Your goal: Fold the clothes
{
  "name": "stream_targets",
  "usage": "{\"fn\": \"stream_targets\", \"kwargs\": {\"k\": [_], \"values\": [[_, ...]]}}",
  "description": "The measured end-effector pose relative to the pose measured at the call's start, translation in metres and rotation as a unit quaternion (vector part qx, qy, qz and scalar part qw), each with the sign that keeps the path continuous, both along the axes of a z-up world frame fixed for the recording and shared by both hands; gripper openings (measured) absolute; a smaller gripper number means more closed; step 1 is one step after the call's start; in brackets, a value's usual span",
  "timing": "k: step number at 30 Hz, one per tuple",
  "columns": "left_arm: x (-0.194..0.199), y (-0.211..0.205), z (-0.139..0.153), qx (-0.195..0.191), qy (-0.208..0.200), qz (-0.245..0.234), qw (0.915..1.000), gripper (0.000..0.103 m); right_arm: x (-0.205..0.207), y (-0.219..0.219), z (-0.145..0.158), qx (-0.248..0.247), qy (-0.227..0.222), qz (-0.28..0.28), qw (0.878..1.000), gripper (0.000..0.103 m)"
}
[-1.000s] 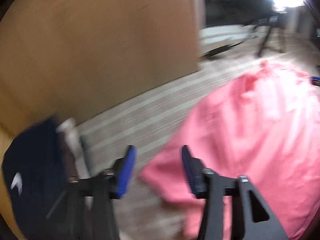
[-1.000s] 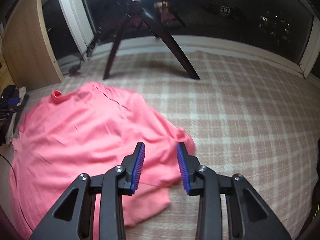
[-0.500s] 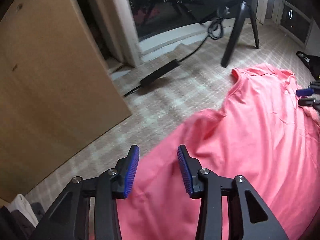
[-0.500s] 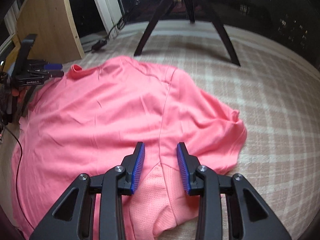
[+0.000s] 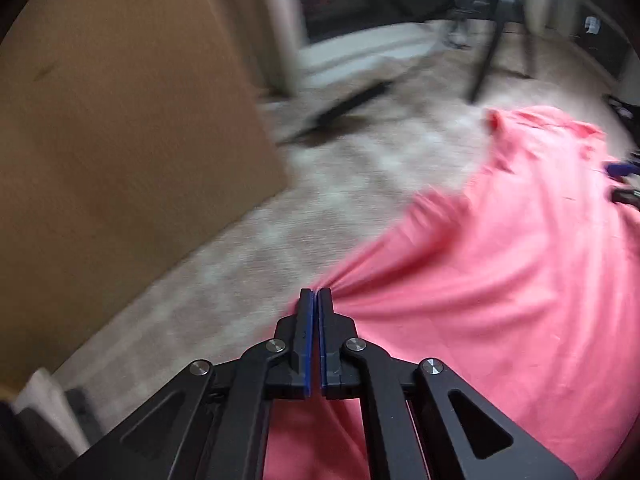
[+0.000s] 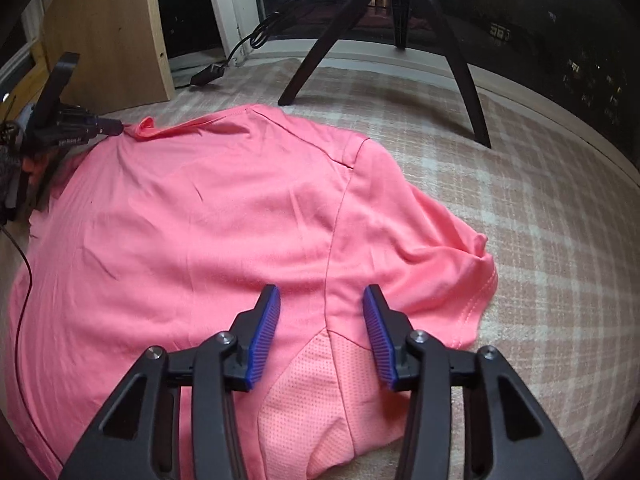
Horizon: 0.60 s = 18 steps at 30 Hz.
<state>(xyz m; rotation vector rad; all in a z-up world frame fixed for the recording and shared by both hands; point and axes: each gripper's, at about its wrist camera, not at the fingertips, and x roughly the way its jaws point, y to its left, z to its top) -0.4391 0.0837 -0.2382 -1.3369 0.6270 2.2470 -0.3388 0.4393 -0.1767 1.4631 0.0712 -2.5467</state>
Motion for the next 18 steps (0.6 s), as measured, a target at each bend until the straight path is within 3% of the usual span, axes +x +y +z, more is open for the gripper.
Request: {"fn": "stream_targets", "kwargs": {"k": [1,3,5,8,10,12,13,15,18], "values": [[-0.002,-0.006,0.0,0.01,-0.002,0.011,0.9999,0.008,0.0,0.0,0.0,0.001,0.0,0.001,1.0,0.044],[-0.006,-0.013,0.0,0.01,0.004,0.034,0.9994,0.038,0.0,0.0,0.001,0.002,-0.003,0.002,1.0,0.044],[0.0,-0.011,0.007,0.023,0.012,0.027,0.9993,0.045,-0.002,0.001,0.001,0.002,-0.006,0.002,1.0,0.044],[0.008,-0.006,0.017,0.043,0.023,0.014,0.9987,0.042,-0.004,0.001,0.0,0.003,-0.005,0.0,1.0,0.045],[0.019,0.009,0.017,0.073,-0.006,-0.032,0.9968,0.039,-0.004,0.0,0.0,0.005,-0.003,0.001,1.0,0.047],[0.025,0.025,0.011,0.059,-0.02,-0.06,0.9963,0.017,-0.003,-0.002,-0.001,0.006,-0.002,0.002,1.0,0.05],[0.023,0.028,0.01,0.072,-0.038,-0.071,0.9942,0.015,-0.004,-0.002,-0.001,0.007,-0.001,0.004,1.0,0.05],[0.026,0.037,0.002,0.086,-0.066,-0.09,0.99,0.016,-0.003,-0.002,-0.001,0.007,0.0,0.004,1.0,0.05],[0.02,0.043,-0.003,0.079,-0.065,-0.081,0.9914,0.019,-0.002,-0.001,-0.001,0.006,0.002,0.004,1.0,0.05]]}}
